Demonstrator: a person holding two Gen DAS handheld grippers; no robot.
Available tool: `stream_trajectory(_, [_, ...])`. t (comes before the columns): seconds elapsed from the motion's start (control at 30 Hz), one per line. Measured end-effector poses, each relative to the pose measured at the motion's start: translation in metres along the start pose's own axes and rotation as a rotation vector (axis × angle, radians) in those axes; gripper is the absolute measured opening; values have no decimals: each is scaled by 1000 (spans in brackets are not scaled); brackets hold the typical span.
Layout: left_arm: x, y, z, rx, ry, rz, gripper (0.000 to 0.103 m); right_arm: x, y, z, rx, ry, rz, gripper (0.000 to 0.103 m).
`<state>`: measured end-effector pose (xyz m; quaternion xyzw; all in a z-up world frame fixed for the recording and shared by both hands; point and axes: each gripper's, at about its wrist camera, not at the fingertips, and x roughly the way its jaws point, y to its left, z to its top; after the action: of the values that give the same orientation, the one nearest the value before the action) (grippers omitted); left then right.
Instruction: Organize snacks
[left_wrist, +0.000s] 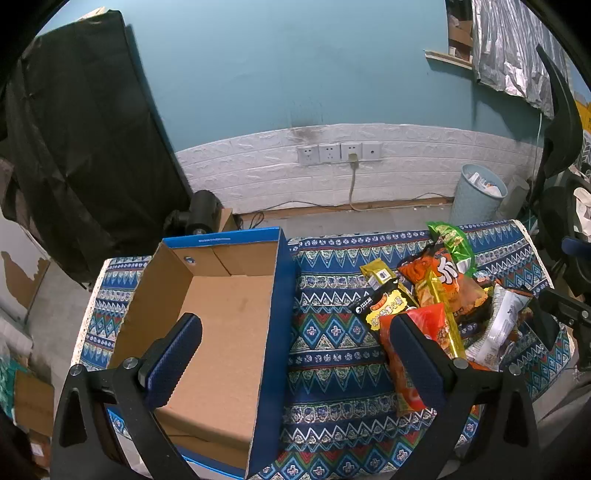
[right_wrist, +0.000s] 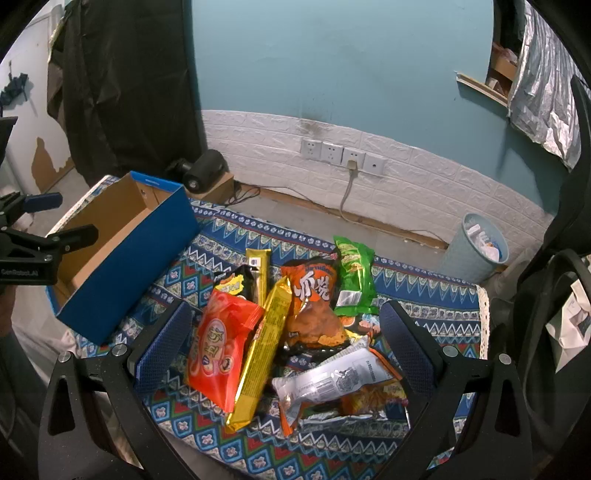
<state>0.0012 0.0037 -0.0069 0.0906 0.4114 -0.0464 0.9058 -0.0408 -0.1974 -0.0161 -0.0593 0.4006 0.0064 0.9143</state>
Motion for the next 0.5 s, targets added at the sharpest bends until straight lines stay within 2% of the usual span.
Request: stream_trajectory(0.5, [2,-1,-1,6,13,-8,103,2,-4,-1,10,8,1,100])
